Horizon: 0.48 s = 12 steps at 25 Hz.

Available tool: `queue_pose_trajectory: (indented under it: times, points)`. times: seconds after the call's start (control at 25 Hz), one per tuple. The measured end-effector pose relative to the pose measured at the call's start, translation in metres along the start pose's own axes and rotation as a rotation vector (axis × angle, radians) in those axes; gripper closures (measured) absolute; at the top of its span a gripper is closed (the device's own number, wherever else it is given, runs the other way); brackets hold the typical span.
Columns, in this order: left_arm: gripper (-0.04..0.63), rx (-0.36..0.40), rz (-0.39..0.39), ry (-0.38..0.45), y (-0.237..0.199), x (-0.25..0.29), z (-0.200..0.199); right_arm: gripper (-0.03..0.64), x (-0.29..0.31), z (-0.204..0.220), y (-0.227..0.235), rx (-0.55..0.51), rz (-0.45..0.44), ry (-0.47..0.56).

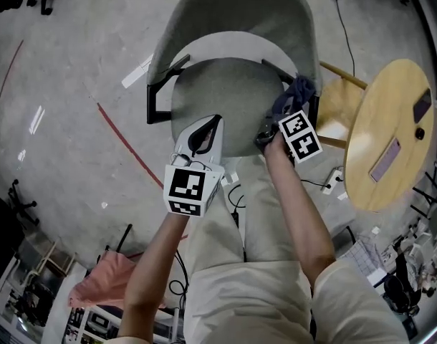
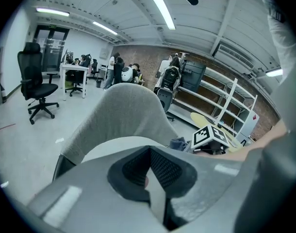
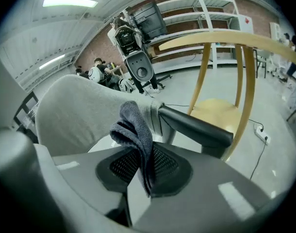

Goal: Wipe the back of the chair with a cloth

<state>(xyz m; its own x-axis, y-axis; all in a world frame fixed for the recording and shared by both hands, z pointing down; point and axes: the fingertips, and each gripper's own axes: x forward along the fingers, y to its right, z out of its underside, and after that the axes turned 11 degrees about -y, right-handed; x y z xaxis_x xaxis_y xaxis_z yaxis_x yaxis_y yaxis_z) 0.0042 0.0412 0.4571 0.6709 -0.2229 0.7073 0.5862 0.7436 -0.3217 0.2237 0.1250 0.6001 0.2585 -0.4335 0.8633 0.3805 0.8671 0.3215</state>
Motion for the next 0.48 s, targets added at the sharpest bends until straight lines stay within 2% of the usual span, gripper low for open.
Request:
queue_pose_trajectory:
  times: [0.24,0.36,0.48]
  points:
    - [0.595,-0.006,-0.026,0.004,0.019,-0.034,-0.022,0.543,-0.046,0.004,-0.026,-0.165,-0.100,-0.098]
    - [0.595,-0.029,-0.060,0.019,0.027,-0.056,-0.037,0.544,-0.070,0.003,-0.050,-0.313,-0.187,-0.152]
    - [0.595,-0.045,-0.079,0.055,0.038,-0.072,-0.060,0.543,-0.092,-0.013,-0.078,-0.468,-0.295,-0.161]
